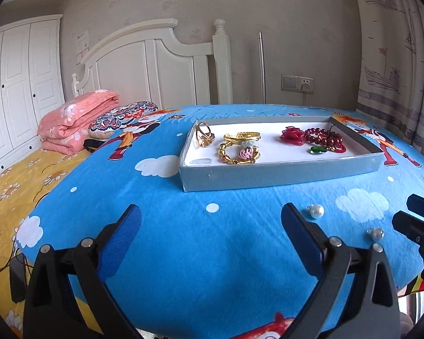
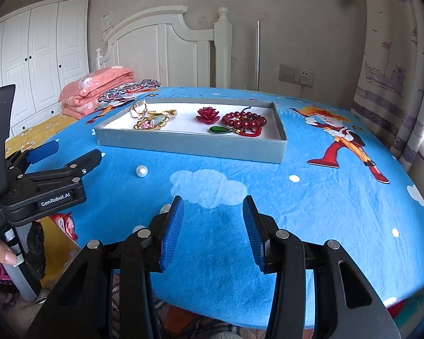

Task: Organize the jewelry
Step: 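Withdraw from the tray and lower the right tool onto a pearl earring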

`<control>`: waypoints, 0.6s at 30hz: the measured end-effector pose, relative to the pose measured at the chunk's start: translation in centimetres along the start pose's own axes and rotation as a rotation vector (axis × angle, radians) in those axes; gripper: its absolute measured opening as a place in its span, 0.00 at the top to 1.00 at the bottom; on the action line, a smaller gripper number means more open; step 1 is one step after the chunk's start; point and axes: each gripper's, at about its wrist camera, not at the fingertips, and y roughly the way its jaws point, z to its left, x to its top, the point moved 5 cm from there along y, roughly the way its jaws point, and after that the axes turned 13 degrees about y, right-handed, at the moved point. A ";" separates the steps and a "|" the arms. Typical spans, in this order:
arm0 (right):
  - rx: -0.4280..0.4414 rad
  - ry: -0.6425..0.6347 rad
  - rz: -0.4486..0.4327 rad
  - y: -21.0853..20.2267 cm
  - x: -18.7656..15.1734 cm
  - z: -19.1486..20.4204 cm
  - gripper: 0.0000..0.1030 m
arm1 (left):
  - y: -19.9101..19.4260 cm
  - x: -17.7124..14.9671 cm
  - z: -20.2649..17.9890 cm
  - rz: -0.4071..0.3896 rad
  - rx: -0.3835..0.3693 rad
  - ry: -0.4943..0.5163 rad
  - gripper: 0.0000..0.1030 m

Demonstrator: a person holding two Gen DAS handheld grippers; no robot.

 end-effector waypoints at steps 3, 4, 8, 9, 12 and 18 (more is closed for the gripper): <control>0.022 -0.043 0.000 0.0 -0.4 1.2 0.59 | 0.2 -0.5 -0.8 0.008 -0.009 0.025 0.06; 0.026 -0.054 0.006 0.1 -0.6 1.6 0.60 | 0.3 -0.7 -1.1 0.012 -0.014 0.034 0.06; 0.033 -0.090 0.027 0.6 -1.3 2.6 0.60 | 0.8 -0.9 -1.7 0.019 -0.019 0.056 0.06; 0.035 -0.092 0.029 0.7 -1.3 2.6 0.60 | 0.8 -0.9 -1.8 0.020 -0.020 0.058 0.06; 0.039 -0.096 0.031 1.1 -1.4 2.8 0.60 | 1.1 -1.2 -1.8 0.027 -0.023 0.059 0.06; 0.066 -0.084 0.017 1.6 -1.4 2.9 0.63 | 1.3 -1.4 -1.9 0.030 -0.026 0.062 0.05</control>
